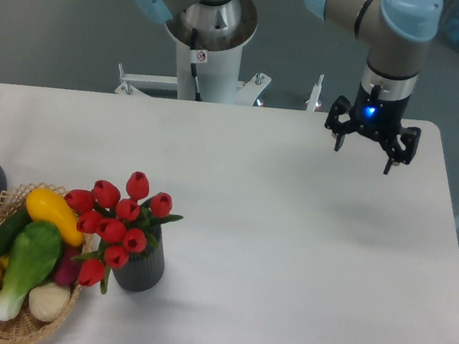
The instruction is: Pick up the flowers from the vase
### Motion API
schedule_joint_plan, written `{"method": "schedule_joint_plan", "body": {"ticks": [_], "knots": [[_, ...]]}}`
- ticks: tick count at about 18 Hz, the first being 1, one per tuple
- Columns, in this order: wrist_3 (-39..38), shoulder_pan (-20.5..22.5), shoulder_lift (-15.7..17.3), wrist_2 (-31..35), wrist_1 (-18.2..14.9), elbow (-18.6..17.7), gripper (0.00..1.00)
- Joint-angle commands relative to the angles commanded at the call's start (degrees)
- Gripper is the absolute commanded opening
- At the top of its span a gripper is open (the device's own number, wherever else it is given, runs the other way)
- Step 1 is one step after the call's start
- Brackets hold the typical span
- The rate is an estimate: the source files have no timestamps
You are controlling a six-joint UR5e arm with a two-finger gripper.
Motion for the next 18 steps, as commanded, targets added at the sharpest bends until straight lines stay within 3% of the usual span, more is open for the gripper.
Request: {"method": "schedule_joint_plan", "body": {"ticks": [5,9,14,18], "knots": [[0.0,-1.0,0.4,-1.7,0.3,0.5,1.00],[-1.2,-0.9,0.7,-12.0,3.5,-1.9,1.00],[-3.6,-2.3,1.1,-14.5,3.6,-3.5,1.00],[-5.2,-4.6,1.1,-20.9,3.4,-4.0,1.00]]}}
